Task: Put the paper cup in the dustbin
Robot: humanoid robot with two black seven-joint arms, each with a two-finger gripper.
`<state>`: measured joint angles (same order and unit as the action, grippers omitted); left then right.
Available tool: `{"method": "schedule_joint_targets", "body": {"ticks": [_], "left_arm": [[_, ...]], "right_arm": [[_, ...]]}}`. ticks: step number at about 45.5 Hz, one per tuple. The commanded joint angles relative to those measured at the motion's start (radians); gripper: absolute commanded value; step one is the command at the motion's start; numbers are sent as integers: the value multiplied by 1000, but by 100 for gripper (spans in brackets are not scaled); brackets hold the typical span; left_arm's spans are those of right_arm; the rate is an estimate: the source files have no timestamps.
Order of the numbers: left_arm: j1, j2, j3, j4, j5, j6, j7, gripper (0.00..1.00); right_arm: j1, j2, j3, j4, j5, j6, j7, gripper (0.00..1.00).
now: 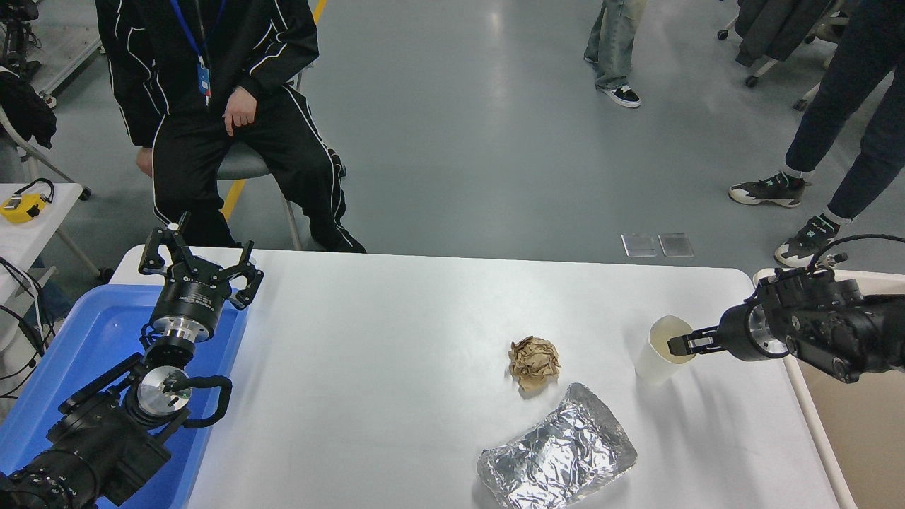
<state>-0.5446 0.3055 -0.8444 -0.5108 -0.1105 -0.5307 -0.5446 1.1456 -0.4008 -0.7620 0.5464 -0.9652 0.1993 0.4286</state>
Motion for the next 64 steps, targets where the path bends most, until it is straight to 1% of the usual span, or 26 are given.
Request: {"method": "schedule_joint_targets", "body": {"ticks": [1,27,35,39,44,51,56,59,64], "left_arm": [[0,0,-1,0,0,0,0,100],[0,0,-1,0,0,0,0,100],[0,0,-1,0,0,0,0,100],[0,0,-1,0,0,0,0,100],[0,0,-1,0,0,0,0,100],[0,1,1,0,0,0,0,100],[0,0,-1,0,0,0,0,100],[0,0,1,0,0,0,0,100],[0,0,1,0,0,0,0,100]], "right_arm": [[-1,0,-2,-5,-4,0,4,0],[34,-12,15,3,9,19,13,0],[83,-61,36,17,16,22,41,0],[86,-93,93,21,16,25,47,0],[86,-147,182,10,19,55,47,0],[74,-210,237,-72,77,80,45,0],[49,-213,239,-180,183,97,45,0],[31,-207,239,-281,252,123,45,0],[-7,-204,239,-368,295,129,41,0]]}}
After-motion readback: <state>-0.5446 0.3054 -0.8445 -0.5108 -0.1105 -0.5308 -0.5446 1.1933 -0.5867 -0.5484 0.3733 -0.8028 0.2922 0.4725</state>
